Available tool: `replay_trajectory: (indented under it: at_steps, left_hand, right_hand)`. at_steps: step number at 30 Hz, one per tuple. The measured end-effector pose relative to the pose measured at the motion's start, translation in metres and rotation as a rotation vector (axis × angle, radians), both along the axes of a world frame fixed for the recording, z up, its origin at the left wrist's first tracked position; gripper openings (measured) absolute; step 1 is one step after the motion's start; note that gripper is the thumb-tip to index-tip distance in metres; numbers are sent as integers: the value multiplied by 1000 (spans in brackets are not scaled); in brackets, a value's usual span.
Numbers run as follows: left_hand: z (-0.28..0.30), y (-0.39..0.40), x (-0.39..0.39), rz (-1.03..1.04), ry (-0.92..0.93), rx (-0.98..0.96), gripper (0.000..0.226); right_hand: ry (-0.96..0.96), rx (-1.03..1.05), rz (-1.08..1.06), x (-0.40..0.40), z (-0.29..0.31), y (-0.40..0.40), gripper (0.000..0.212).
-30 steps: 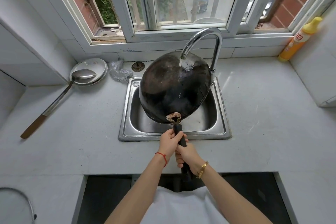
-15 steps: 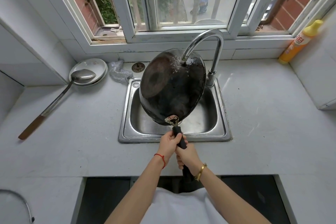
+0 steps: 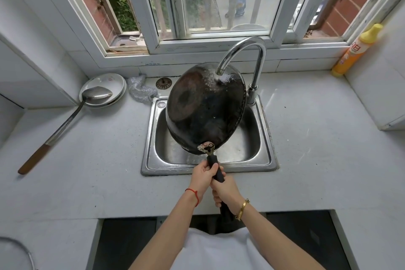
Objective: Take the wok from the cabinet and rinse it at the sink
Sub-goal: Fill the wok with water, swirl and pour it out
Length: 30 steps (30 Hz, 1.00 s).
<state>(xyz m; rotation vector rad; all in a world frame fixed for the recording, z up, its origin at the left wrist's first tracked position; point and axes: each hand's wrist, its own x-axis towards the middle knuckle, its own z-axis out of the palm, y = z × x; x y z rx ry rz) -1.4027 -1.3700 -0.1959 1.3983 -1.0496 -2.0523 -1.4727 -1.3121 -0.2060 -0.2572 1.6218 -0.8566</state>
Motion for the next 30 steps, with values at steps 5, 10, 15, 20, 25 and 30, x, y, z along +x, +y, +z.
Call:
replay_trajectory:
  at_steps: [5,10,15,20,25,30]
  left_hand:
    - [-2,4,4,-11,0,-2,22]
    - [-2,6,8,-21,4,-12,21]
    - [-2,9,14,-17,-5,-27,21]
    - [-1,11,20,-4,-4,-27,22]
    - [-1,12,26,13,0,-23,24]
    - [-4,12,33,18,2,-23,24]
  right_hand:
    - [-10,-6,7,2,-2,3,23]
    - [-28,-19,14,4,-2,6,23]
    - [-32,-20,31,8,-1,9,22]
    - [-16,-12,38,14,-2,9,21]
    - [7,-34,29,21,1,9,20]
    - [32,-40,48,27,5,9,20]
